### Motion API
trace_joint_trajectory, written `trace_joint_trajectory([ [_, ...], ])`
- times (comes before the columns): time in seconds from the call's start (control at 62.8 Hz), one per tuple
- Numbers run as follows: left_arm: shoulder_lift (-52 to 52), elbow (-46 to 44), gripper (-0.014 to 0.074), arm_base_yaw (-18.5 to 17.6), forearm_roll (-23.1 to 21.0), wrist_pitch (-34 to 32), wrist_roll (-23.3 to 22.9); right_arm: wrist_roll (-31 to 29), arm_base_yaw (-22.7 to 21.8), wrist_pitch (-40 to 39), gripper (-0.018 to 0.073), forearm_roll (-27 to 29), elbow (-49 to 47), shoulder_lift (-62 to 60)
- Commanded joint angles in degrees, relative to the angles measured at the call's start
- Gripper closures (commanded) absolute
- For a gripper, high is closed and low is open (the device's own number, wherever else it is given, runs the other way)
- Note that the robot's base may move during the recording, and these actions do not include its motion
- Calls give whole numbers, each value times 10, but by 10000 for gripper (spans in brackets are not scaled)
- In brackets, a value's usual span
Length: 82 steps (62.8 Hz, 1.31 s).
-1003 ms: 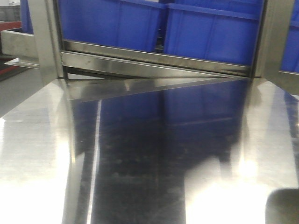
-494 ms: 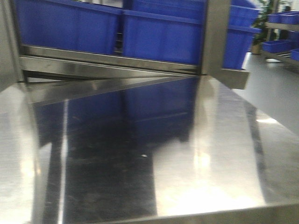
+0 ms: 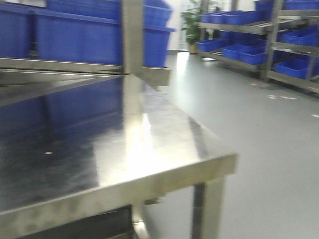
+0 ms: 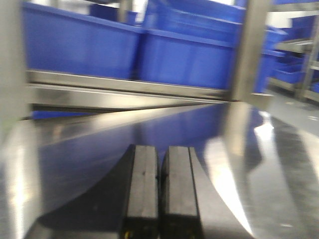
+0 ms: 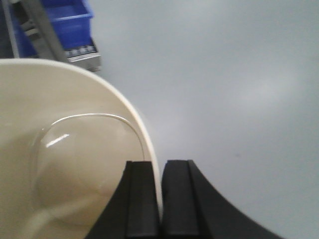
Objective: Move white bin to right shelf second layer
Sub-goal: 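Drive the base away from the table holding the bin in the right gripper, then drive along the aisle past the racks of blue bins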
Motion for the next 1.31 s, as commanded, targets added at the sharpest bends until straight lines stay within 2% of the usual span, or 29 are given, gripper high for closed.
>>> trace_joint_trajectory([
  [0.0, -9, 16, 512, -4, -3, -46, -3, -3, -4, -47, 510, 3, -17, -1],
  [1.29, -9, 16, 512, -4, -3, -46, -3, -3, -4, -46, 510, 3, -17, -1],
])
